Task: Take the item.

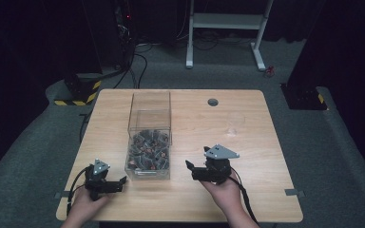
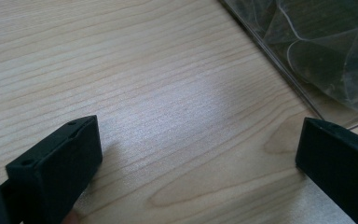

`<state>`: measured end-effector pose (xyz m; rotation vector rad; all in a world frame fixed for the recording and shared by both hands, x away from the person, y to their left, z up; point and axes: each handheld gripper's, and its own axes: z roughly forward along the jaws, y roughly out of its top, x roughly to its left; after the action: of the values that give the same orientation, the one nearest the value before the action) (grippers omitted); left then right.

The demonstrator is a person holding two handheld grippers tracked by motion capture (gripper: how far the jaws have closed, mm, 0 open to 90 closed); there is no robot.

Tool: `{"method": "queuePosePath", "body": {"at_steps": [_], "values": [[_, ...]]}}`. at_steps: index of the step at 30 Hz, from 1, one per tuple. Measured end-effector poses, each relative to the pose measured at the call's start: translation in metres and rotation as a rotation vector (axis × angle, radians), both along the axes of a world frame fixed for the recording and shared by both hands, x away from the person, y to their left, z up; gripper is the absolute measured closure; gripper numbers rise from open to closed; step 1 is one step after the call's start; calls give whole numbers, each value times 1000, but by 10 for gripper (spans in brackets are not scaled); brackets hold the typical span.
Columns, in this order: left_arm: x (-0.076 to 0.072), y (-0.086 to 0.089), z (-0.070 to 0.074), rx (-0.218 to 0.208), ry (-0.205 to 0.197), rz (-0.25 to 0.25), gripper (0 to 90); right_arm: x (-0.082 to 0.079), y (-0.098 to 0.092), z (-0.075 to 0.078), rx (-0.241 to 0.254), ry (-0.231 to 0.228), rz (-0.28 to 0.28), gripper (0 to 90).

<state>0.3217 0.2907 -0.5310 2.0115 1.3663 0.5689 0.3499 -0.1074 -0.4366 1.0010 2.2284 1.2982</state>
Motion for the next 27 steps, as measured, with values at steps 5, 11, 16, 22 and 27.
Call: {"method": "queuePosePath", "body": {"at_steps": [5, 11, 16, 22, 27], "values": [[0, 0, 0, 0, 0, 0, 6, 1, 9, 0, 2, -2, 28, 191], [0, 0, 0, 0, 0, 0, 6, 4, 21, 2, 3, 7, 61, 200], [0, 0, 0, 0, 0, 0, 6, 4, 27, 5, 4, 9, 77, 222], [0, 0, 0, 0, 0, 0, 6, 5, 32, 8, 8, 5, 96, 261], [0, 0, 0, 0, 0, 0, 6, 6, 38, 10, 18, 13, 106, 277]]}}
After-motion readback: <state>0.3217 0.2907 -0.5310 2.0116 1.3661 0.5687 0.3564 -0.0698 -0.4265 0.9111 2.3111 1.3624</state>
